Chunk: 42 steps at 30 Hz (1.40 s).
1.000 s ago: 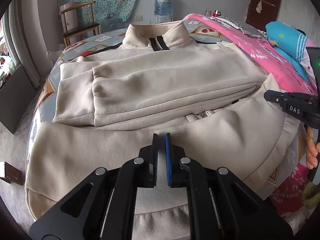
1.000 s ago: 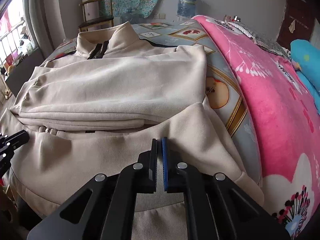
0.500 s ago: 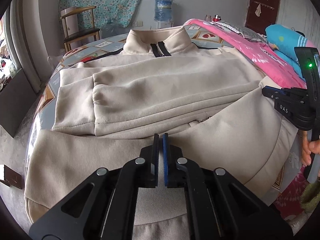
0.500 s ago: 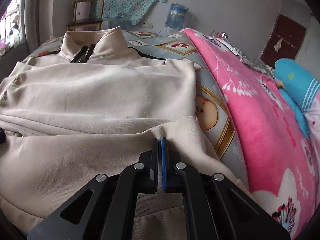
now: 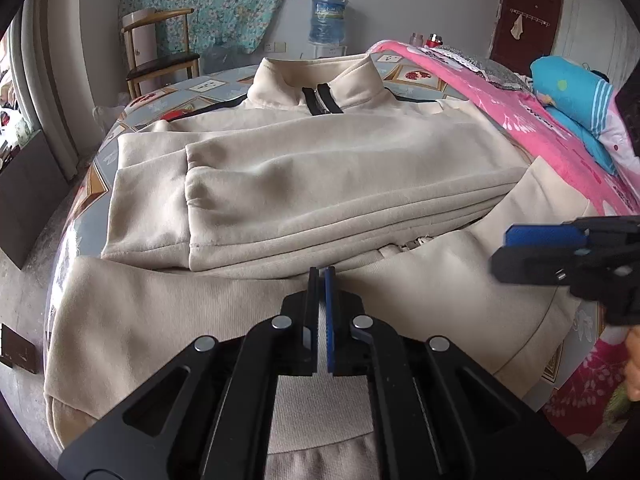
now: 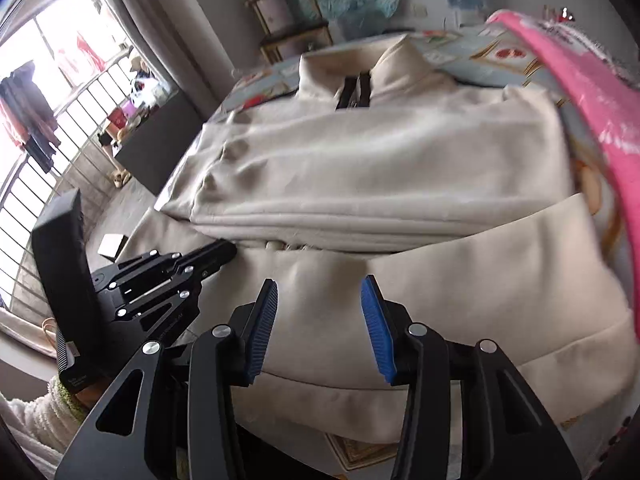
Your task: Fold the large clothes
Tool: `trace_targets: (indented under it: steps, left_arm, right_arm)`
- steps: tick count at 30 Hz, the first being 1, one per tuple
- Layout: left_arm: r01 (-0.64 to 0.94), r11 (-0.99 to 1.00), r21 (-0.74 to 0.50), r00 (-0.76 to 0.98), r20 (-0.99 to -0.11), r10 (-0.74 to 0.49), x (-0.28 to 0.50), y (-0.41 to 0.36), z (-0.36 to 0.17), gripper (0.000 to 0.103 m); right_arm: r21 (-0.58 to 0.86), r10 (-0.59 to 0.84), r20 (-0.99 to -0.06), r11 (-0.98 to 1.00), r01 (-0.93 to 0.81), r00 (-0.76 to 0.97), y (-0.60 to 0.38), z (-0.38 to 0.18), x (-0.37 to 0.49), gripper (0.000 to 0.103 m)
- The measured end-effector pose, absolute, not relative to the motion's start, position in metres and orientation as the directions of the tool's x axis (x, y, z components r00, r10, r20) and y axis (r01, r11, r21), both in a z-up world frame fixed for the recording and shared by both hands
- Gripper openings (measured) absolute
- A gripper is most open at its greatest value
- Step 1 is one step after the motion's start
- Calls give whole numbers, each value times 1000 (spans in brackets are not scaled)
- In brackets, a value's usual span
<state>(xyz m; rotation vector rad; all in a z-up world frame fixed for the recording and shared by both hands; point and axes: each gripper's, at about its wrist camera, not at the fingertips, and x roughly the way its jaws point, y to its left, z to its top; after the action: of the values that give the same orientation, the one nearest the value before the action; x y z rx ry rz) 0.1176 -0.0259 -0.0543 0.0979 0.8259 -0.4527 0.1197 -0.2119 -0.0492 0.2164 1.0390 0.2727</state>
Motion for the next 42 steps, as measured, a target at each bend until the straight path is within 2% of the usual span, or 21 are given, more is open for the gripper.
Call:
trace_targets:
  steps: [2, 3, 4, 5, 6, 7, 15, 20, 22, 26, 30, 33, 34, 35, 38, 42]
  left_arm:
    - [431, 894, -123, 578, -723, -378, 119, -21, -55, 2]
    - [432, 890, -143, 573, -719, -393, 120, -18, -56, 2]
    - [433, 887, -160, 568, -716, -407, 121, -16, -56, 2]
    - [434, 883, -179, 562, -712, -421, 121, -13, -57, 2]
    - [437, 878, -195, 558, -707, -434, 122, -11, -57, 2]
    - [439, 875, -205, 556, -703, -444, 121, -10, -57, 2]
    - [534, 800, -274, 531, -627, -569, 107, -2, -30, 2]
    - [591, 769, -244, 453, -688, -567, 111, -27, -46, 2]
    - [583, 784, -214, 442, -726, -527, 116, -36, -57, 2]
    - [565, 797, -213, 446, -734, -512, 119, -36, -60, 2]
    - [567, 800, -196, 451, -739, -501, 115, -36, -60, 2]
    - [569, 802, -183, 453, -743, -492, 114, -37, -60, 2]
    - [570, 802, -180, 453, -745, -490, 114, -37, -60, 2]
    - [570, 802, -180, 452, -747, -489, 115, -37, -59, 2]
    - [579, 796, -175, 441, -755, -486, 117, -39, -59, 2]
    - [595, 781, -189, 401, -772, -493, 123, -39, -57, 2]
  right_arm:
    - [278, 311, -848, 950, -139, 429, -198, -63, 131, 43]
    - [250, 293, -843, 956, -155, 451, -193, -61, 131, 39]
    - [198, 256, -856, 965, -172, 449, -187, -61, 132, 23]
    - [166, 231, -859, 970, -179, 457, -183, -59, 131, 19]
    - [173, 244, -858, 966, -194, 451, -180, -57, 130, 7]
    - [156, 232, -860, 968, -198, 455, -177, -55, 129, 6]
    - [126, 192, -806, 980, -155, 560, -180, -27, 127, 4]
    - [100, 170, -824, 983, -156, 540, -174, -59, 149, 4]
    - [107, 174, -823, 982, -153, 541, -174, -59, 151, 4]
    - [186, 222, -804, 975, -122, 551, -202, -44, 139, 4]
    - [48, 43, -788, 999, -9, 614, -251, -24, 113, 8]
    - [-65, -118, -815, 992, 113, 568, -294, -39, 104, 8]
    - [-143, -208, -817, 977, 160, 538, -309, -50, 102, 8]
    - [-159, -228, -825, 972, 175, 518, -321, -59, 101, 6]
    - [-25, -125, -836, 981, 190, 535, -346, -60, 92, 4]
    - [8, -97, -809, 985, 175, 580, -333, -33, 77, 7]
